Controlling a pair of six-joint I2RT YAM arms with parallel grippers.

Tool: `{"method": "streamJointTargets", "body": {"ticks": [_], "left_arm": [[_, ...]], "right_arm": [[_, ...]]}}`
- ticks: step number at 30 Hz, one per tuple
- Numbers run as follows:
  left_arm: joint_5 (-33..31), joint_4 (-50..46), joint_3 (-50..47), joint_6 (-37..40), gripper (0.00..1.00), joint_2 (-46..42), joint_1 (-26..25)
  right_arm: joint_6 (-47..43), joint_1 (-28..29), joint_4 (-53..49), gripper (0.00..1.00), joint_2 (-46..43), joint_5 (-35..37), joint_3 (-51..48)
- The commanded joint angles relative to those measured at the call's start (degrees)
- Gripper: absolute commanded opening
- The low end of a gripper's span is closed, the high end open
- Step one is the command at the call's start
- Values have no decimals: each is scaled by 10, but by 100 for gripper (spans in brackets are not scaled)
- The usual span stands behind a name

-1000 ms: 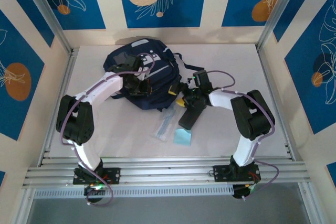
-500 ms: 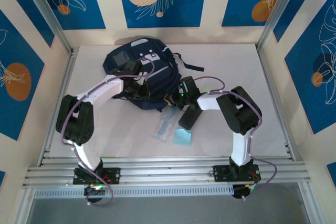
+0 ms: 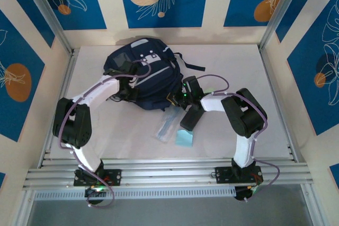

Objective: Pack the student bag
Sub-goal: Unzip the student bag at the top-center of the table.

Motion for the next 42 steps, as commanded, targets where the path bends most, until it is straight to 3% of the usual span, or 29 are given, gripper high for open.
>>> {"method": "streamJointTargets", "body": {"ticks": [1,10,15,20,25,27,29,31,33,37,40,42], "left_arm": [[-144,-26,10,38,0,9,54],[-185,74,47,98,0,91,133],[-214,214,11,162,0,83,157],[-177,390,-77,223,0,46,169],[-130,351,-64,171,4,39,174],[-120,319,-53,135,33,30,174],[-115,294,-48,99,62,14,174],[-117,268,-47,60,82,-8,173],[-109,242,-56,16,99,-39,170],[-36,231,-108,-56,100,-108,160],[40,225,-135,-92,100,-136,139],[54,215,-142,-109,100,-151,112]], "right_arm": [[-26,-15,4,0,-12,38,5],[-55,-11,-5,0,-13,31,15],[-70,-7,-17,0,-13,27,25],[-92,1,-33,0,-5,15,50],[-108,8,-23,1,6,-26,76],[-114,10,-33,15,0,-29,82],[-120,9,-43,40,-10,-32,85],[-130,8,-72,58,-23,-27,90],[-146,6,-115,68,-43,-20,94],[-182,-2,-238,95,-102,35,93],[-214,-8,-350,99,-133,91,106],[-228,-11,-453,99,-135,140,131]]}}
